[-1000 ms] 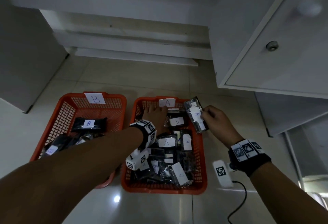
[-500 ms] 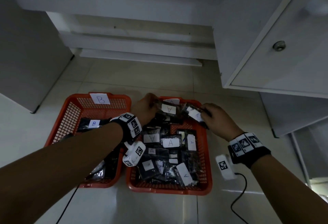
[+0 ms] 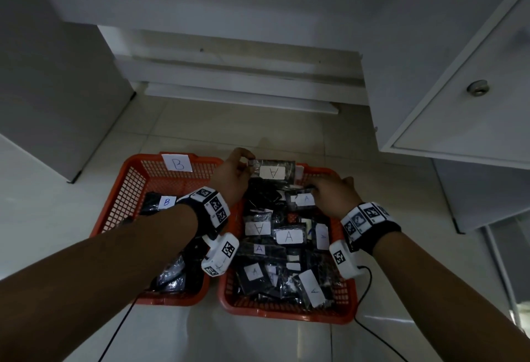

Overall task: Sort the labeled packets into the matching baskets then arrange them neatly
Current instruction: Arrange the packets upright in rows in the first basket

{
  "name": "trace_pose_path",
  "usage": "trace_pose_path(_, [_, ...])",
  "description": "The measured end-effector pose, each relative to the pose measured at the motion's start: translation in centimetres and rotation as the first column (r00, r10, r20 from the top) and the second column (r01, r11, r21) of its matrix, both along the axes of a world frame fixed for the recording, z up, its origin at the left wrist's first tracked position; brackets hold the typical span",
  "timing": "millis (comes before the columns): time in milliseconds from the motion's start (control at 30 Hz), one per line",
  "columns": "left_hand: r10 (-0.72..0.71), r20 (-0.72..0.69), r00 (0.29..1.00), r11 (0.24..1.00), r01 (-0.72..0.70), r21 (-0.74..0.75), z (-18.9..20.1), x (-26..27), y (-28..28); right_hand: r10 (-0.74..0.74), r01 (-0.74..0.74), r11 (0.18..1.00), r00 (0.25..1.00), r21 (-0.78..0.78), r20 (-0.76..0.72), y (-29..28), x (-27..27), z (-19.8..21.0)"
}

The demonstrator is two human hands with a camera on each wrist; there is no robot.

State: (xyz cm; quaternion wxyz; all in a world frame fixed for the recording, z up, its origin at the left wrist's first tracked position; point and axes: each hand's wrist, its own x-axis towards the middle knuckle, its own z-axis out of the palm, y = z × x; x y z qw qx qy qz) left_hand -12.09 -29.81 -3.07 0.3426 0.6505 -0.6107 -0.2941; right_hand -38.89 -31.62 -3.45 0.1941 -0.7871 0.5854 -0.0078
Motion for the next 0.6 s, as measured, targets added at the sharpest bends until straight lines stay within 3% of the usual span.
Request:
trace_pose_path(233, [0.090,-0.012,0.996,0.993,-0.091,-0.069,0.1,0.9,-0.1,0.008,-0.008,1.000,1.000,0.011,-0.005,-0.7,-1.3,-0.7])
trace_pose_path(433, [0.093,-0.021,0.995,0.994,-0.094,-0.058,0.6,1.1,0.0,0.130,-0.152,0.987,0.947,-0.054,-0.293,-0.6,-0.7,-0.4])
trace_pose_path(600, [0.112,-0.013,0.994,0.992,-0.112,-0.057,1.1,1.5,0.2,0.145,-0.134,0.989,0.959,0.061,-0.242,-1.3,0.1,0.2])
